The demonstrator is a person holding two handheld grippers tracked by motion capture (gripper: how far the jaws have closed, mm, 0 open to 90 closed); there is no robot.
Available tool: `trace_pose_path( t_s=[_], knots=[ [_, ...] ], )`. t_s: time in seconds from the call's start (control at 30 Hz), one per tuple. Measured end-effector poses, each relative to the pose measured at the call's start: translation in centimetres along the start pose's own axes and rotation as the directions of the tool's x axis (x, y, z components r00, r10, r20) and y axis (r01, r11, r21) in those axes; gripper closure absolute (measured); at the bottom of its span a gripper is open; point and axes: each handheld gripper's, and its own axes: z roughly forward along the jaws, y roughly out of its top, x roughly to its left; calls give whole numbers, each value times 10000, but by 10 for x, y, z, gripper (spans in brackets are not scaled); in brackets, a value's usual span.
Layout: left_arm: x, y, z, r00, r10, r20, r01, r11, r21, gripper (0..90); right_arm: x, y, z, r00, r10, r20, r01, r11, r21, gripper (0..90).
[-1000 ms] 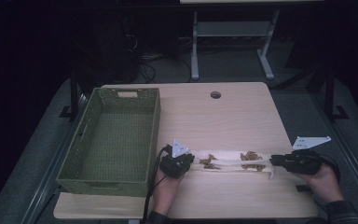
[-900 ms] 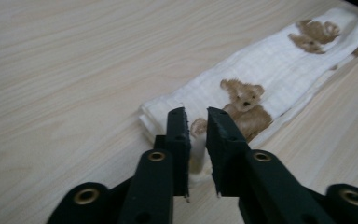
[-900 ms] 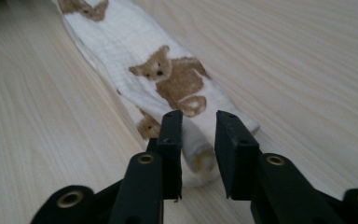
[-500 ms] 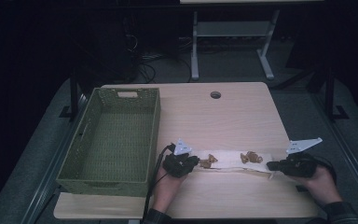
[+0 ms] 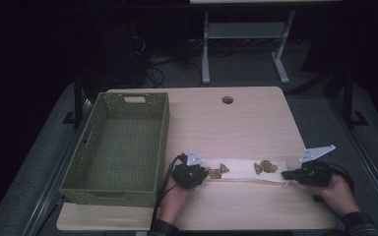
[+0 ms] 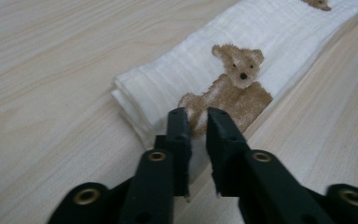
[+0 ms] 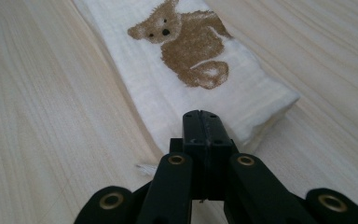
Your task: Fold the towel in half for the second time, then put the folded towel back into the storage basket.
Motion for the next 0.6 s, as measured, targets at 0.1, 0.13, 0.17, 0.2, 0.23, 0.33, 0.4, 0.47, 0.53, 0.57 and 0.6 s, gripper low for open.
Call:
trace_pose_path(
  t_s=[0.1, 0.13, 0.17, 0.2, 0.23, 0.33, 0.4, 0.47, 0.53, 0.57, 0.6],
  knots=[
    [-1, 6, -2, 9999, 60, -107, -59, 10000, 57, 578, 0, 0, 0, 10000, 70, -35, -70, 10000, 18, 896],
    [-1, 10, -3, 9998, 190, 38, -191, 9998, 88, 578, 0, 0, 0, 10000, 68, -32, -68, 10000, 23, 896],
    [-2, 11, -3, 9999, 101, 119, -102, 9999, 69, 489, 1, 1, 0, 10000, 45, 22, -45, 10000, 50, 896],
    [-4, 14, -3, 9995, 239, 204, -243, 9995, 184, 468, 0, 1, 0, 10000, -65, 35, 65, 10000, 9, 895],
    [-4, 14, -3, 9995, 239, 204, -243, 9995, 184, 452, 0, 1, 0, 10000, -65, 35, 65, 10000, 9, 895],
    [-4, 16, -3, 9972, 54, 750, -73, 9997, 248, 410, 0, 1, 0, 10000, -20, 36, 20, 10000, 31, 896],
    [-1, 15, -5, 9969, 123, 781, -145, 9995, 281, 363, 1, 2, 0, 10000, 80, 53, -80, 9999, 64, 896],
    [-1, 15, -6, 9969, 108, 783, -130, 9996, 264, 332, 1, 2, 1, 9999, 118, 83, -119, 9999, 64, 896],
    [-5, 13, -4, 9961, 308, 825, -331, 9991, 265, 305, 1, 5, 2, 9996, 129, 235, -131, 9999, 107, 896],
    [-5, 13, -4, 9961, 308, 825, -331, 9991, 265, 294, 0, 6, 3, 9994, 159, 296, -164, 9997, 158, 896],
    [-7, 11, -4, 9961, 479, 744, -503, 9983, 302, 292, -1, 7, 3, 9995, 18, 325, -23, 9999, 169, 896]
  ],
)
